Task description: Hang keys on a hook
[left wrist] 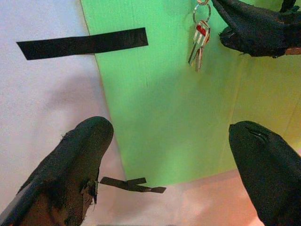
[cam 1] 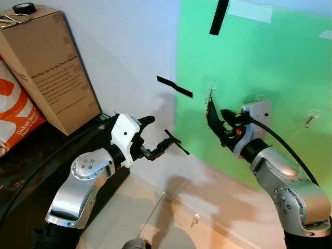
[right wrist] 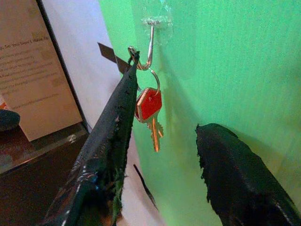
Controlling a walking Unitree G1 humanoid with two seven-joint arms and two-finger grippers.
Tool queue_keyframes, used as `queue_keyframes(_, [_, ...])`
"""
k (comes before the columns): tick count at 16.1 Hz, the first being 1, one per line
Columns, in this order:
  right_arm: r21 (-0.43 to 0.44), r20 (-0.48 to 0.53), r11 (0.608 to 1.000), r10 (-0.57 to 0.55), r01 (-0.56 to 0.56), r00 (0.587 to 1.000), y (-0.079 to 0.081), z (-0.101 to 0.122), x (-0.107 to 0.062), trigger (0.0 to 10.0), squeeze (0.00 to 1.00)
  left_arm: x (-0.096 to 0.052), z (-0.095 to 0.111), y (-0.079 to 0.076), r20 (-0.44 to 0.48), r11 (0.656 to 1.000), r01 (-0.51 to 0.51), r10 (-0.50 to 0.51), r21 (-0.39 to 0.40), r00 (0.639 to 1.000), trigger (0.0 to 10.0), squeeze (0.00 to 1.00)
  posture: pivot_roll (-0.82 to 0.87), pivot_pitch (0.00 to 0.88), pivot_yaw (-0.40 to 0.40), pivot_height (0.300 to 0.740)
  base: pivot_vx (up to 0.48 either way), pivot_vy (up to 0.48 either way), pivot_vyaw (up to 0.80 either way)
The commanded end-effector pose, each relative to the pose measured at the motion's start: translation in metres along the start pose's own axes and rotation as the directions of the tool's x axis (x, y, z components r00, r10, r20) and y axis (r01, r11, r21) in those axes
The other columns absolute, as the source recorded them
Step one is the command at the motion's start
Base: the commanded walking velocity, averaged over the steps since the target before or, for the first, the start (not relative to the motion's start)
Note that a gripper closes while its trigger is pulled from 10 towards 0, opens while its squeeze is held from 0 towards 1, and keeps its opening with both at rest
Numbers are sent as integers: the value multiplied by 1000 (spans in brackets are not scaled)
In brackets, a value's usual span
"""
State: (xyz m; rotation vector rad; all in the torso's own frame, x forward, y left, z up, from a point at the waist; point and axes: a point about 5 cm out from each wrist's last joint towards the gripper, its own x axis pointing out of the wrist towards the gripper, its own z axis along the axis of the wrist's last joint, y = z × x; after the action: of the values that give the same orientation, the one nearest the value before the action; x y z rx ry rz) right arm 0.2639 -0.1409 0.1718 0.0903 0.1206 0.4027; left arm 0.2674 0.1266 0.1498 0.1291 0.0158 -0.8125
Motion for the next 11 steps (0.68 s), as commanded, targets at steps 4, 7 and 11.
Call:
queue_keyframes(4, [63,59,990,-128,124,990,-10,10,12,10000,1000,0,3,5,-3,999,-20,20,33,1000,10000,0,-6,0,61,740,0,0,0])
queue_keyframes(7, [203,99,960,-217,194,971,-19,26,20,10000,1000,0,3,6,-3,999,-24,24,36,1000,10000,0,-7,0,60,740,0,0,0])
queue_keyframes(11, [331,83,927,-213,175,973,-22,34,27,10000,0,-2,2,8,-7,999,-23,23,41,1000,10000,0,-6,0,58,740,0,0,0])
